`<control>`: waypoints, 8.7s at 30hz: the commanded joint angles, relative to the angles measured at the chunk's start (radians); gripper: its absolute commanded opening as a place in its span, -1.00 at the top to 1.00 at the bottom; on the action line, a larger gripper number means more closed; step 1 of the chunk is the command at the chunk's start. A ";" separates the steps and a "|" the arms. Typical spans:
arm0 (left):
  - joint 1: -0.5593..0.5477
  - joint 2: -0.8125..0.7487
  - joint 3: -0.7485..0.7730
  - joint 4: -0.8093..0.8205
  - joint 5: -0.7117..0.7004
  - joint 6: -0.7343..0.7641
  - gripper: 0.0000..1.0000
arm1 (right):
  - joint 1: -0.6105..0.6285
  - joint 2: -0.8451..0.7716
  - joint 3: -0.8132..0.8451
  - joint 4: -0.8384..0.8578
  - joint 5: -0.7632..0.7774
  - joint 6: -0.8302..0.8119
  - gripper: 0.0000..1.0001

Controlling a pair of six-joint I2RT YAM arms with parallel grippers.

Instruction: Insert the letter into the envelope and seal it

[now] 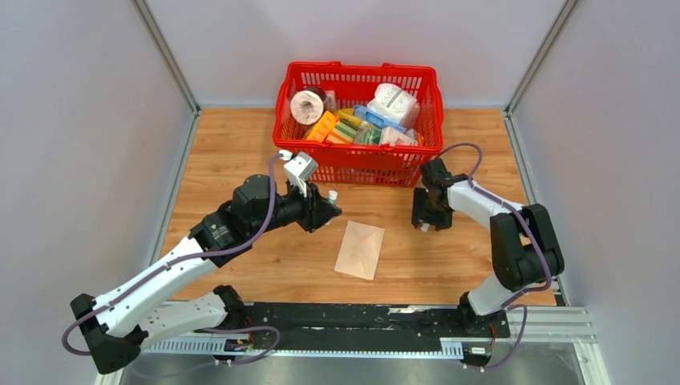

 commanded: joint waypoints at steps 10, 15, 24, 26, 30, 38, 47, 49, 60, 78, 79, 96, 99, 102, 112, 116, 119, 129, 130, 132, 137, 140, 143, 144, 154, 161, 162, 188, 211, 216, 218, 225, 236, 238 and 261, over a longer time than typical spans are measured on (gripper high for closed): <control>0.022 0.001 0.040 0.000 0.024 0.029 1.00 | -0.001 0.021 0.019 0.091 -0.099 -0.030 -0.16; 0.028 0.001 0.037 0.002 0.029 0.029 1.00 | 0.002 0.006 -0.017 0.091 -0.133 0.035 -0.04; 0.039 0.013 0.034 0.012 0.045 0.022 1.00 | 0.000 -0.022 -0.083 0.127 -0.156 0.201 0.17; 0.040 0.013 0.034 0.014 0.047 0.021 1.00 | 0.002 -0.034 -0.106 0.155 -0.188 0.238 0.16; 0.042 0.013 0.032 0.015 0.047 0.021 1.00 | 0.002 -0.069 -0.147 0.201 -0.205 0.307 0.17; 0.048 0.015 0.031 0.015 0.055 0.018 1.00 | 0.002 -0.129 -0.186 0.242 -0.178 0.407 0.17; 0.051 0.019 0.029 0.020 0.067 0.016 1.00 | 0.014 -0.082 -0.084 0.175 -0.048 0.368 0.07; 0.052 0.019 0.031 0.020 0.067 0.015 1.00 | 0.020 -0.053 -0.049 0.151 -0.017 0.352 0.07; 0.055 0.015 0.035 0.002 0.070 0.019 1.00 | 0.080 -0.005 0.049 0.136 0.033 0.088 -0.14; 0.060 0.015 0.040 -0.009 0.088 0.021 1.00 | 0.117 -0.055 -0.021 0.249 0.037 -0.041 -0.20; 0.060 0.015 0.039 -0.011 0.088 0.021 1.00 | 0.114 -0.069 -0.030 0.258 0.057 -0.026 -0.20; 0.065 0.019 0.048 -0.021 0.096 0.027 1.00 | 0.163 -0.195 -0.138 0.321 -0.081 -0.103 -0.14; 0.065 0.021 0.046 -0.023 0.099 0.026 1.00 | 0.166 -0.174 -0.141 0.325 -0.021 -0.089 -0.13; 0.066 0.015 0.048 -0.031 0.098 0.027 1.00 | 0.166 -0.146 -0.117 0.302 0.031 -0.081 -0.09; 0.069 0.012 0.052 -0.038 0.095 0.032 1.00 | 0.166 -0.080 -0.072 0.262 0.028 -0.092 -0.06; 0.071 0.013 0.054 -0.040 0.098 0.032 1.00 | 0.166 -0.054 -0.061 0.242 0.002 -0.067 -0.05; 0.071 0.015 0.052 -0.040 0.098 0.032 1.00 | 0.166 -0.039 -0.058 0.227 0.006 -0.047 -0.05; 0.074 0.018 0.054 -0.038 0.099 0.032 1.00 | 0.166 -0.025 -0.058 0.192 0.023 -0.015 -0.02; 0.074 0.019 0.055 -0.040 0.099 0.032 1.00 | 0.166 -0.023 -0.058 0.190 0.025 -0.012 -0.03; 0.074 0.021 0.054 -0.038 0.099 0.032 1.00 | 0.166 -0.022 -0.061 0.183 0.029 -0.006 -0.01; 0.075 0.024 0.058 -0.037 0.102 0.032 1.00 | 0.166 -0.022 -0.078 0.170 0.031 0.008 -0.01; 0.075 0.027 0.058 -0.035 0.104 0.029 1.00 | 0.166 -0.020 -0.086 0.176 0.035 0.017 0.02; 0.075 0.028 0.058 -0.034 0.105 0.029 1.00 | 0.166 -0.013 -0.092 0.177 0.042 0.022 0.05; 0.075 0.028 0.060 -0.034 0.105 0.029 1.00 | 0.166 -0.011 -0.092 0.178 0.040 0.023 0.07; 0.075 0.028 0.060 -0.034 0.105 0.029 1.00 | 0.166 0.018 -0.075 0.167 0.046 0.049 0.27; 0.077 0.027 0.057 -0.032 0.104 0.024 1.00 | 0.166 0.007 -0.086 0.147 0.049 0.098 0.52; 0.077 0.027 0.057 -0.032 0.104 0.022 1.00 | 0.166 -0.002 -0.090 0.143 0.043 0.112 0.56; 0.077 0.073 -0.047 0.086 0.101 -0.109 1.00 | 0.192 -0.407 -0.481 0.520 -0.472 0.588 0.60; 0.077 0.120 -0.112 0.189 0.065 -0.160 1.00 | 0.192 -0.424 -0.537 0.497 -0.367 0.683 0.42; 0.077 0.113 -0.116 0.192 0.062 -0.163 1.00 | 0.192 -0.459 -0.563 0.485 -0.328 0.755 0.41; 0.077 0.110 -0.118 0.189 0.059 -0.160 1.00 | 0.192 -0.496 -0.549 0.413 -0.268 0.779 0.40; 0.077 0.114 -0.126 0.206 0.061 -0.169 1.00 | 0.232 -0.629 -0.586 0.278 -0.112 0.983 0.38; 0.077 0.102 -0.129 0.207 0.065 -0.171 1.00 | 0.375 -0.410 -0.399 0.059 0.034 1.195 0.34; 0.077 0.091 -0.130 0.197 0.059 -0.168 1.00 | 0.379 -0.366 -0.365 0.037 0.037 1.189 0.32; 0.078 0.062 -0.119 0.155 0.050 -0.120 1.00 | 0.396 -0.480 -0.259 0.081 0.115 0.596 -0.35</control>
